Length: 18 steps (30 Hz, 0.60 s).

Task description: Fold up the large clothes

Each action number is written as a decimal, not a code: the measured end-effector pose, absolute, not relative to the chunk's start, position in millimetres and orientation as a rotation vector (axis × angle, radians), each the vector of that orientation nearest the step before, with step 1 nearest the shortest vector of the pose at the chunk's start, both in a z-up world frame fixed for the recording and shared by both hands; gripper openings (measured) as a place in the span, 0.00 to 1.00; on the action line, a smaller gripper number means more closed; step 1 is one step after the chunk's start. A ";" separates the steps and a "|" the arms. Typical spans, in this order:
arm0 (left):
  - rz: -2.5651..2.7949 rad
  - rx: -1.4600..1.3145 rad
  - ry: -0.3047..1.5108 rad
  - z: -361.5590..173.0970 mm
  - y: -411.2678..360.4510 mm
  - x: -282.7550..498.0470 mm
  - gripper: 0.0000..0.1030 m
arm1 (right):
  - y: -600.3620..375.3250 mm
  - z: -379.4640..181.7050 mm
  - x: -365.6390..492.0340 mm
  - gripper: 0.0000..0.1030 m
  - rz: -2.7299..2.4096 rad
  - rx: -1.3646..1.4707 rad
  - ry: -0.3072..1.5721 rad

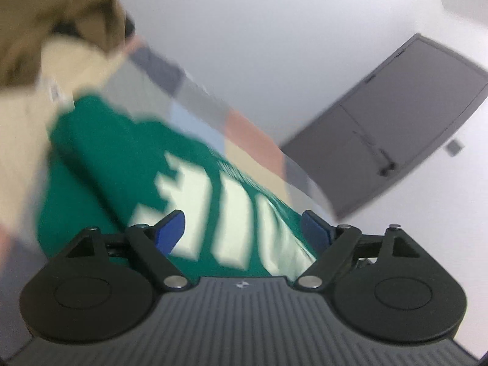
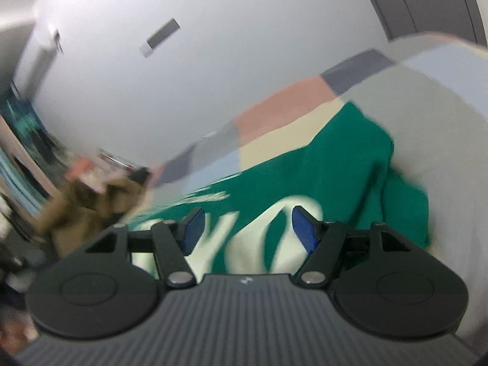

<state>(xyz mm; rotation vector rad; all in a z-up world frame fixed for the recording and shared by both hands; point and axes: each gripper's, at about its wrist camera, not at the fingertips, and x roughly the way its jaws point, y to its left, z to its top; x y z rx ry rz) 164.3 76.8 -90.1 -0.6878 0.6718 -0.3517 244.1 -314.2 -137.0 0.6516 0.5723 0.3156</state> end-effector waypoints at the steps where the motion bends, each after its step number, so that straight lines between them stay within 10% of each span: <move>1: -0.384 -0.721 0.701 -96.0 72.8 160.4 0.87 | -313.8 -138.2 234.8 0.64 0.336 0.698 0.591; 5: -0.410 -0.842 0.828 -130.1 61.8 157.9 0.89 | -306.9 -160.9 208.4 0.78 0.358 0.849 0.706; 18: -0.185 -1.204 0.774 -190.6 108.9 176.3 0.83 | -353.0 -204.0 244.3 0.75 0.187 1.161 0.666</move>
